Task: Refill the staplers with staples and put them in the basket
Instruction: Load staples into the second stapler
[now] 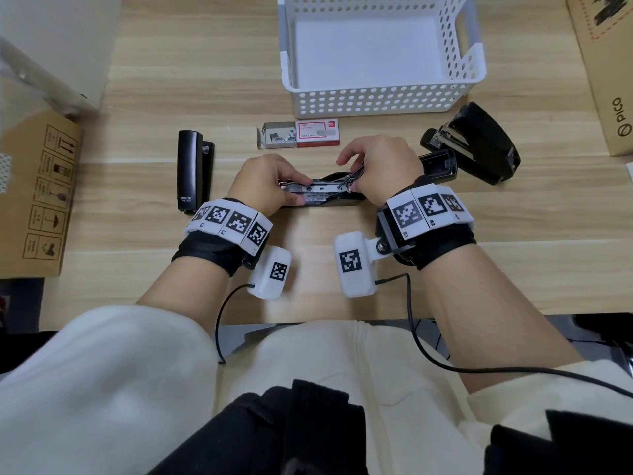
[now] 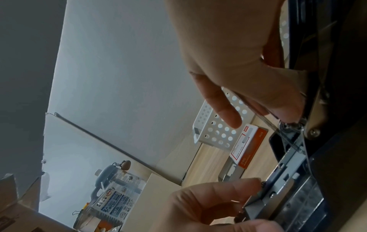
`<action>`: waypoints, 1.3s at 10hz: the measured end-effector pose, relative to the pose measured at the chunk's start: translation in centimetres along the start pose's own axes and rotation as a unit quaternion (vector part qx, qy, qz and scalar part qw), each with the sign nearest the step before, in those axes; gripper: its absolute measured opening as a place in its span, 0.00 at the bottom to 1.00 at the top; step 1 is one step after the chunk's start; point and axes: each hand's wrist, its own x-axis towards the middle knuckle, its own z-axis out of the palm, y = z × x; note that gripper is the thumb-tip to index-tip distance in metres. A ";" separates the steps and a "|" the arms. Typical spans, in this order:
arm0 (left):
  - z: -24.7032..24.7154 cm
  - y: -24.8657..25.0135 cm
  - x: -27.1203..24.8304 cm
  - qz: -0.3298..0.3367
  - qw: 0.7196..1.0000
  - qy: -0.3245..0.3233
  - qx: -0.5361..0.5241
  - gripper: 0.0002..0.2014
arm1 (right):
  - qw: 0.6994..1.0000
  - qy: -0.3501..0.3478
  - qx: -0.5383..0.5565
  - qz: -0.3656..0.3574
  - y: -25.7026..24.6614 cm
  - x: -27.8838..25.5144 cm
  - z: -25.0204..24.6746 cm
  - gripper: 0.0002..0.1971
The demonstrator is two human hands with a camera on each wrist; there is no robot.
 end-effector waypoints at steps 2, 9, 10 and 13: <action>-0.3 -1.3 0.0 0.000 0.998 0.047 -0.047 0.11 | 1.000 0.001 0.004 0.000 0.0 0.1 0.0 0.21; 0.0 -0.3 1.5 -0.097 0.989 -0.032 -0.105 0.09 | 1.000 -0.005 0.008 0.006 -0.1 0.1 -0.1 0.20; 0.8 0.4 1.9 -0.073 0.995 -0.026 -0.055 0.07 | 1.000 -0.005 0.004 0.007 -0.1 0.1 -0.1 0.19; 0.0 0.7 2.4 -0.022 0.997 -0.029 0.065 0.07 | 1.000 -0.002 0.003 0.013 -0.2 0.1 0.0 0.19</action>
